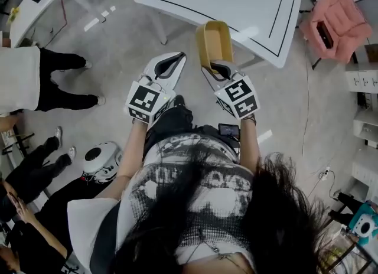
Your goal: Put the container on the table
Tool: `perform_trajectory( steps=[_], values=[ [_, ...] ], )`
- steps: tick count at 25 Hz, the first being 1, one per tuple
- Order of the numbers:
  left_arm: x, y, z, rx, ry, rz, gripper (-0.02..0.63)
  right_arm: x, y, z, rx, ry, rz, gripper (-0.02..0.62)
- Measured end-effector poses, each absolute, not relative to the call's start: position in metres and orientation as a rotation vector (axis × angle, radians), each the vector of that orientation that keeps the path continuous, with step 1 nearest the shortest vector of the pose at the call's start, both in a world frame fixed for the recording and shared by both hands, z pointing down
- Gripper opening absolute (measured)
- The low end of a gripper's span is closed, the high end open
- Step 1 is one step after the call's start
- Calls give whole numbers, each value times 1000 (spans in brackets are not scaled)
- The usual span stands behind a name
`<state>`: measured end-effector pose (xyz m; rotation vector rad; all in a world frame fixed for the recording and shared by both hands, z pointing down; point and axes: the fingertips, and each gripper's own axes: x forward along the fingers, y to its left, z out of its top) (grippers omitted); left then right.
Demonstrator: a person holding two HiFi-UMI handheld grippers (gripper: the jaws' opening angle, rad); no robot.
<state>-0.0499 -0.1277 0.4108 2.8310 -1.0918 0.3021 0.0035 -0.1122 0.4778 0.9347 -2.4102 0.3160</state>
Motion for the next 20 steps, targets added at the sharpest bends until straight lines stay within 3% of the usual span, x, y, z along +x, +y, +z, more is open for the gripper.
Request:
perform_trajectory(
  steps=[20],
  values=[
    [-110, -214, 411, 2823, -1057, 213, 0, -40, -189, 483, 987, -2317, 337, 52]
  ],
)
